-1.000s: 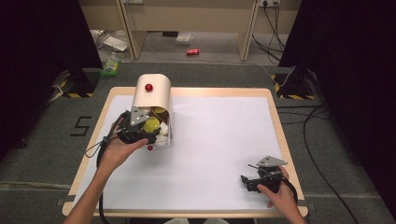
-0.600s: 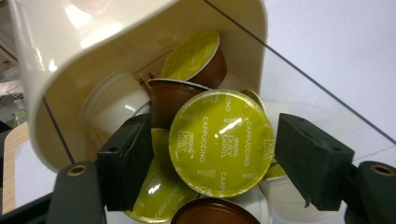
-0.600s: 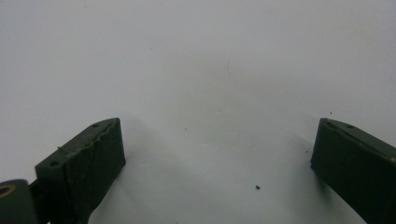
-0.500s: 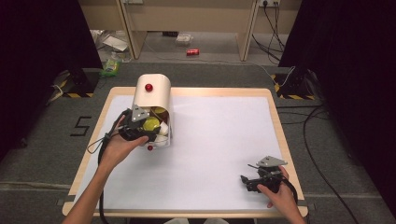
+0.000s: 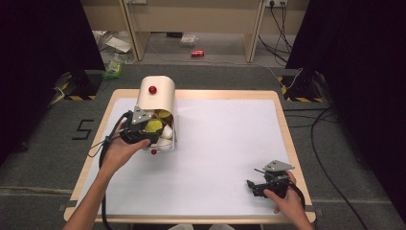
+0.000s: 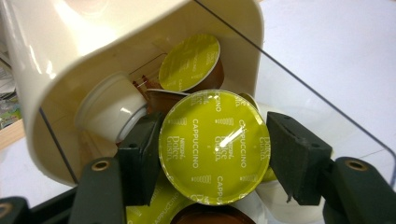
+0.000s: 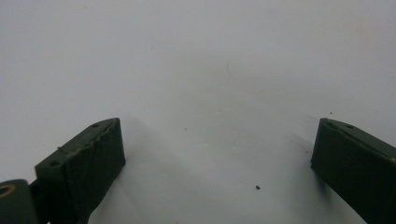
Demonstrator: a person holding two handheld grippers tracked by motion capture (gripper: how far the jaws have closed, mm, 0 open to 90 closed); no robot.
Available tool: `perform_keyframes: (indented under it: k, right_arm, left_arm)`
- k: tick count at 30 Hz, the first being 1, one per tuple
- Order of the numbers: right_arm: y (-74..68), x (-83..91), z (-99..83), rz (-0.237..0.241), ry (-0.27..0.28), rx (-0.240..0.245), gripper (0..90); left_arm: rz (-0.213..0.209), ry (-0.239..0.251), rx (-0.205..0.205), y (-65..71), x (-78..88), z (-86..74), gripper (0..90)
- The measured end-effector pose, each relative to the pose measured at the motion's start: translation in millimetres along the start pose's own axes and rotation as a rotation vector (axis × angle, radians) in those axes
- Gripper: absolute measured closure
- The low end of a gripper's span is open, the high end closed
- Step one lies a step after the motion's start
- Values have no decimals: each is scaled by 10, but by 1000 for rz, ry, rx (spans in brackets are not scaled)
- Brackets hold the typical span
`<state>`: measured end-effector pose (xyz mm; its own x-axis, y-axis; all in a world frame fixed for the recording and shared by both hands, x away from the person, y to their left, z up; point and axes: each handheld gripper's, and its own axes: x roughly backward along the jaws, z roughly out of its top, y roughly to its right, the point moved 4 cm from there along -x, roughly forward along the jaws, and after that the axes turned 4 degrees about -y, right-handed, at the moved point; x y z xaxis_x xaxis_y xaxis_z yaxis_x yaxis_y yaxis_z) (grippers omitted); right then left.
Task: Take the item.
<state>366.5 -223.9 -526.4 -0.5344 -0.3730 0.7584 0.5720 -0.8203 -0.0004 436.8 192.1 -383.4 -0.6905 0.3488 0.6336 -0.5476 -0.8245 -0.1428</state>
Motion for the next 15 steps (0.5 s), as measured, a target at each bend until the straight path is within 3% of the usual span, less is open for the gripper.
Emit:
perform_keyframes:
  k: [15]
  right_arm:
    - [1,-1,0,-1,0,2,32]
  left_arm:
    - [-38,50,12,-65,338,63,384]
